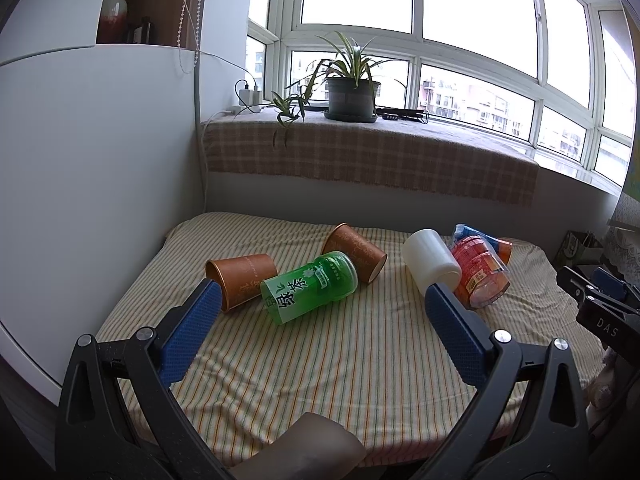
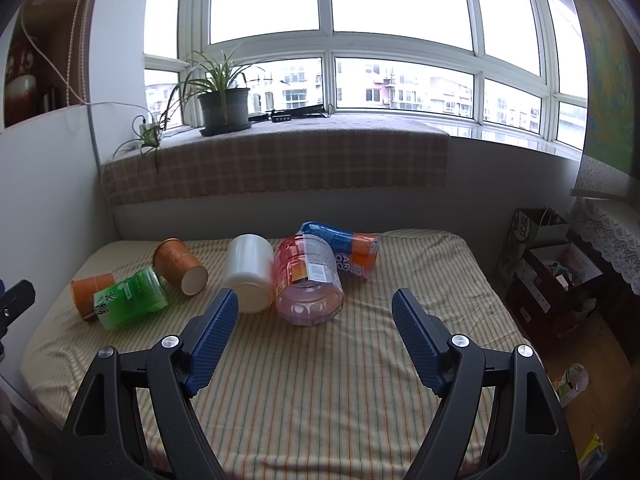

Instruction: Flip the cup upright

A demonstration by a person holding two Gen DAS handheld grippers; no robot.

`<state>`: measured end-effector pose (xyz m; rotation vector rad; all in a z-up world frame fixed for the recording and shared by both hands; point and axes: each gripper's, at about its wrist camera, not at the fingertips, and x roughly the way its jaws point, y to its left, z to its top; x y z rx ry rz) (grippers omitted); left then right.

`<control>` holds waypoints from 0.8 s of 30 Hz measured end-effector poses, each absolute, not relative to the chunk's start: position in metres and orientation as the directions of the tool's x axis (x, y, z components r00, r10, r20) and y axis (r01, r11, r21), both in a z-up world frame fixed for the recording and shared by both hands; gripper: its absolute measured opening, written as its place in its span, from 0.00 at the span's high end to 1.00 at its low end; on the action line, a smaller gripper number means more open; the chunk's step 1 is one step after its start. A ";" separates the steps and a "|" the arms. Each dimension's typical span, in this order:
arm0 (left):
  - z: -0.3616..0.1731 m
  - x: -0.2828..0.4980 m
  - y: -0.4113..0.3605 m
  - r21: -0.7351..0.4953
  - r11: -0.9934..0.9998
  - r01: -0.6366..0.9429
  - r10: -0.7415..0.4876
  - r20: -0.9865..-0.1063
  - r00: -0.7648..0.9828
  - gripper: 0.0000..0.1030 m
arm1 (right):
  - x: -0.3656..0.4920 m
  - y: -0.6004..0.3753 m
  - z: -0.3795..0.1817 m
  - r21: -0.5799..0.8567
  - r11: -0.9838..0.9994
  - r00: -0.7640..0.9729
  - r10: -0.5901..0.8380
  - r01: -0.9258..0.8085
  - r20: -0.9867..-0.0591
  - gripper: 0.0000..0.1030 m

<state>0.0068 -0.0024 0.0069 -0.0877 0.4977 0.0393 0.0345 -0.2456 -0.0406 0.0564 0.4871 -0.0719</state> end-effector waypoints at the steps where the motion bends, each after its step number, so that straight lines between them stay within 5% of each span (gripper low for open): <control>1: 0.006 0.008 -0.003 -0.073 0.996 -0.060 0.017 -0.479 0.878 0.00 | 0.035 -0.246 -0.041 0.036 0.996 0.881 -0.055 0.082 -0.470 0.23; 17: -0.011 0.018 -0.004 -0.047 0.997 -0.063 0.031 -0.504 0.863 0.00 | 0.066 -0.259 -0.043 0.007 1.000 0.882 0.007 -0.005 -0.472 0.23; 24: -0.021 0.023 -0.001 -0.035 0.997 -0.073 0.044 -0.528 0.848 0.00 | 0.106 -0.285 -0.046 0.039 0.994 0.830 0.107 -0.102 -0.547 0.23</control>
